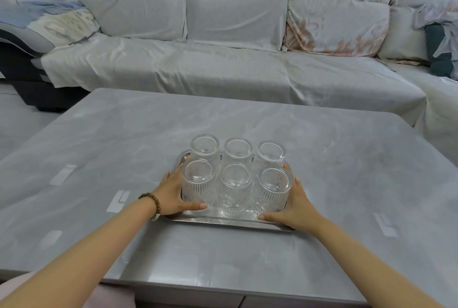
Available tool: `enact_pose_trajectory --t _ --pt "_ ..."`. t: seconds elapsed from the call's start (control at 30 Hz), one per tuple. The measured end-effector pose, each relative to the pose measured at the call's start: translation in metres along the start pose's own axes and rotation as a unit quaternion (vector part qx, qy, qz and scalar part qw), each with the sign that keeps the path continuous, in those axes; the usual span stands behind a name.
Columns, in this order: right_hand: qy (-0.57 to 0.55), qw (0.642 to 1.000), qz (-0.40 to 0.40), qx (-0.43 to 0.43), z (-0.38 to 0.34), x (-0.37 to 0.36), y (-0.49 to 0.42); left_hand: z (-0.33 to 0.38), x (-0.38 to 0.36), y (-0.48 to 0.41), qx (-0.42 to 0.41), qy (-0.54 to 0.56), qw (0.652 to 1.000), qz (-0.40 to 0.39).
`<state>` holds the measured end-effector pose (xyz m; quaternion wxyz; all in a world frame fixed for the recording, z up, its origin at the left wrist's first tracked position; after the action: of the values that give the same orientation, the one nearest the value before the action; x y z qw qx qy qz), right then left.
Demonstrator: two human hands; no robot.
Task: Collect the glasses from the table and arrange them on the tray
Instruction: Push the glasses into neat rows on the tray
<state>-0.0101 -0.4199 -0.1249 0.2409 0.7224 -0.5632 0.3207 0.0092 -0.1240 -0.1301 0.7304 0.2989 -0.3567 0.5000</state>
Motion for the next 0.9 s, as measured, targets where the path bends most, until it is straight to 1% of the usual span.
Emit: enact_pose_trajectory --t 0.1,0.17,0.23,0.3,0.33,0.37,0.43,0.5,0.53,0.6,0.9 --pt "-0.006 1.0 -0.003 0.007 -0.004 0.001 0.002 0.002 0.002 0.003 0.009 0.014 1.0 0.01" --pt "-0.029 0.999 0.004 0.013 -0.009 0.004 0.006 0.008 0.011 0.007 0.0 0.073 0.997 0.031" --pt "-0.047 0.998 0.026 0.03 -0.017 0.013 0.011 0.021 0.027 0.009 -0.025 0.144 0.987 0.068" --pt "-0.018 0.996 0.052 0.075 -0.031 0.024 0.016 0.039 0.045 0.013 -0.048 0.169 0.977 0.118" --pt "0.013 0.993 0.058 0.103 -0.039 0.029 0.018 0.05 0.051 0.015 -0.066 0.148 0.978 0.132" --pt "0.052 0.989 0.057 0.13 -0.047 0.032 0.019 0.063 0.053 0.016 -0.091 0.1 0.982 0.132" --pt "0.145 0.974 0.039 0.169 -0.06 0.033 0.018 0.085 0.044 0.014 -0.124 -0.065 0.985 0.097" --pt "0.231 0.956 0.01 0.181 -0.065 0.03 0.016 0.096 0.027 0.009 -0.12 -0.22 0.967 0.047" --pt "0.261 0.948 -0.002 0.182 -0.065 0.027 0.015 0.097 0.02 0.005 -0.109 -0.262 0.958 0.029" --pt "0.288 0.941 -0.016 0.179 -0.064 0.024 0.015 0.095 0.011 -0.001 -0.088 -0.29 0.953 0.008" --pt "0.246 0.955 -0.016 0.163 -0.063 0.021 0.014 0.093 0.007 -0.008 -0.054 -0.312 0.948 0.013"
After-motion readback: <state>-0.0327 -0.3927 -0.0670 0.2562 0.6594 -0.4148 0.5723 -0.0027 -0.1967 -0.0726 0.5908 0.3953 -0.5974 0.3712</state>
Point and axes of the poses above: each hand's wrist, its own y-axis away from the middle knuckle, its own x-axis out of the back of the hand, z = x × y, the point moved 6 cm from there along -y, towards the middle knuckle, and after that the axes turned 2 degrees about -z, right-handed, at the moved point
